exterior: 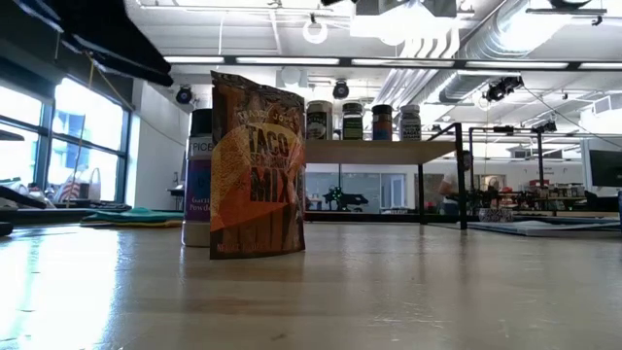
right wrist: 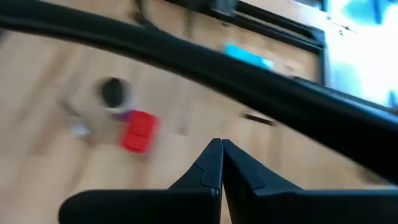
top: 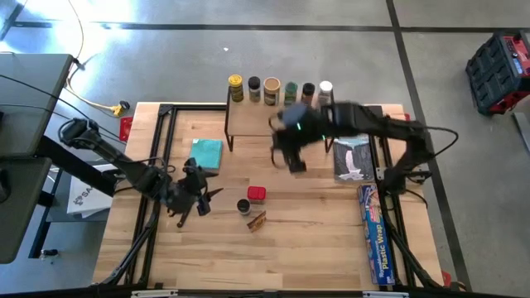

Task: Shelf spices
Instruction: Put the violet spice bottle on the shelf

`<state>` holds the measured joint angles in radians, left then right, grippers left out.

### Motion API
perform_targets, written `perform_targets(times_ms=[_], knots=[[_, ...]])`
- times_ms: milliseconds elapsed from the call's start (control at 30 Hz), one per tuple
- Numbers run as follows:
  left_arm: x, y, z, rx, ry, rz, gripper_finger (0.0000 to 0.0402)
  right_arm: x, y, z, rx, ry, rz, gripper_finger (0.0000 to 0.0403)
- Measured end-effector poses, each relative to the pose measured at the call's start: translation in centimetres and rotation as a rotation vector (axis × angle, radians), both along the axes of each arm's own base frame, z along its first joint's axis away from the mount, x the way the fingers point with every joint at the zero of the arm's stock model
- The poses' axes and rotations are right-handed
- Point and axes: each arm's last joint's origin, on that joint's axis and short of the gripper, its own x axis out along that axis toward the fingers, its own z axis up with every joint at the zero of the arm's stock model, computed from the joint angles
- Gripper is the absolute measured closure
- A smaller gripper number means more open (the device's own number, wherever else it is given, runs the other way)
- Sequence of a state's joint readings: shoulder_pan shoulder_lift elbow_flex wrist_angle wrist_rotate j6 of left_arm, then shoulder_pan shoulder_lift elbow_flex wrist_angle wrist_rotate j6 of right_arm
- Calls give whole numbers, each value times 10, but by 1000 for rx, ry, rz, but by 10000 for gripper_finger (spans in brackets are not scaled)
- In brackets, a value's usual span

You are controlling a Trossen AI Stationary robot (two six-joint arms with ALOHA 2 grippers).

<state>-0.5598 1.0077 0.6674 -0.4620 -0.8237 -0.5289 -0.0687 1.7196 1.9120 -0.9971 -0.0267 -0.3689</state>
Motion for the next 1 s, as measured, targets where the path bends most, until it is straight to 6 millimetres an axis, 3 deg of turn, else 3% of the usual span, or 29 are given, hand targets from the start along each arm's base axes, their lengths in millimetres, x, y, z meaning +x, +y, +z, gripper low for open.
perform_targets(times_ms=[267,433,633,867,1000], knots=[[-3,-11,-29,-145,-118,-56,163,-7,93,-71,179,-167,117,403],[-2,-12,-42,-217,-164,-170,163,-7,126,-120,226,-236,186,403],[10,-13,-46,-104,-222,-280,158,-6,135,-152,235,-345,137,403],[33,-15,-64,-88,-192,-376,121,-2,123,-151,216,-407,71,403],[41,-10,-71,-76,-193,-327,107,0,118,-151,229,-407,45,403]])
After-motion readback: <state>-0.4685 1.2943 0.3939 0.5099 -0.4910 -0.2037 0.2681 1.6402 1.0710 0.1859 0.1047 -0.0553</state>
